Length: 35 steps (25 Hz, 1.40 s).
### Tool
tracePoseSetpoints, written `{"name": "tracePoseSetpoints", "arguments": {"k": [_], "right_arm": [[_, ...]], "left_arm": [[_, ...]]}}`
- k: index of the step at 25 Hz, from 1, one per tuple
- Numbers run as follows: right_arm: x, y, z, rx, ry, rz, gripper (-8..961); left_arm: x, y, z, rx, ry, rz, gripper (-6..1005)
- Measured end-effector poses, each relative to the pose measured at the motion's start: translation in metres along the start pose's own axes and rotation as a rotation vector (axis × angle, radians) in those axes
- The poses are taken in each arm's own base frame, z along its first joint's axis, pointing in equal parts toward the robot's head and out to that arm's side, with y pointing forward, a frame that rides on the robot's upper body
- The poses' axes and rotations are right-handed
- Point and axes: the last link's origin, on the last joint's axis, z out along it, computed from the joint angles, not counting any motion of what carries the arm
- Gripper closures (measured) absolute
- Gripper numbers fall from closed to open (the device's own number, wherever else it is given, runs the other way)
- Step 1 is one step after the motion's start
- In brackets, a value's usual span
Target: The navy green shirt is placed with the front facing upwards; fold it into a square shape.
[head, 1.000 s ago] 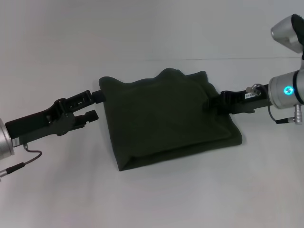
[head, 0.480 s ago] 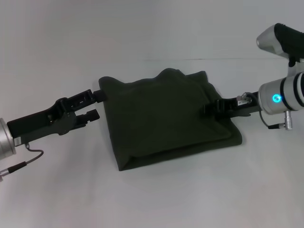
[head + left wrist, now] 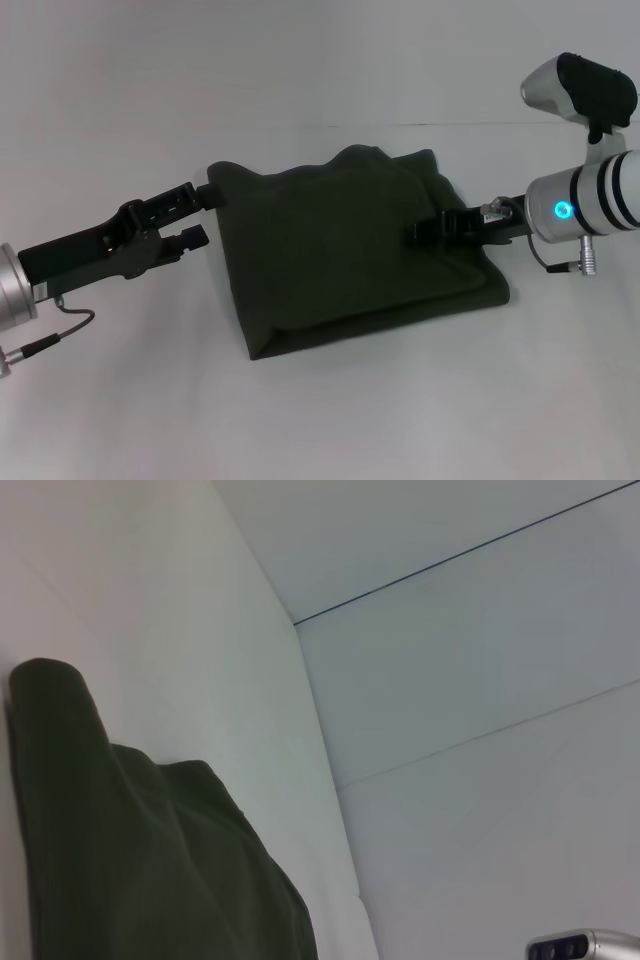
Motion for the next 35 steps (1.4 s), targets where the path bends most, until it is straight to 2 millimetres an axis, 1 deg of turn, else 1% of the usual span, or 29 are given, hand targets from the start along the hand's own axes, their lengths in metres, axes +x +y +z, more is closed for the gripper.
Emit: {"name": "tracePoseSetpoints", "arguments": {"k": [9,15,22,30,35], "right_arm": [[-0.002,0.001,-0.001,-0.015,-0.009,0.007,373],[-0.006,-0.007,-0.002,0.029,-0.043,-0.008,374],[-0.001,-0.002,0.005,0.028,-0.057,-0.032,375],[0.004,0.0,0.008,0.022,-0.047,-0.013,377],[0.002,0.0,0.006,0.016,-0.047,0.001,587]], "left_arm": [[0.001,0.0,0.0,0.0,0.006,-0.001,65],[0.001,0.001,0.0,-0.006,0.012,-0.002,65],[0.001,0.001,0.0,-0.007,0.016,-0.003,65],[0.002,0.0,-0.001,-0.006,0.025,-0.005,64],[0.003,0.0,-0.001,-0.007,0.025,-0.004,64]]}}
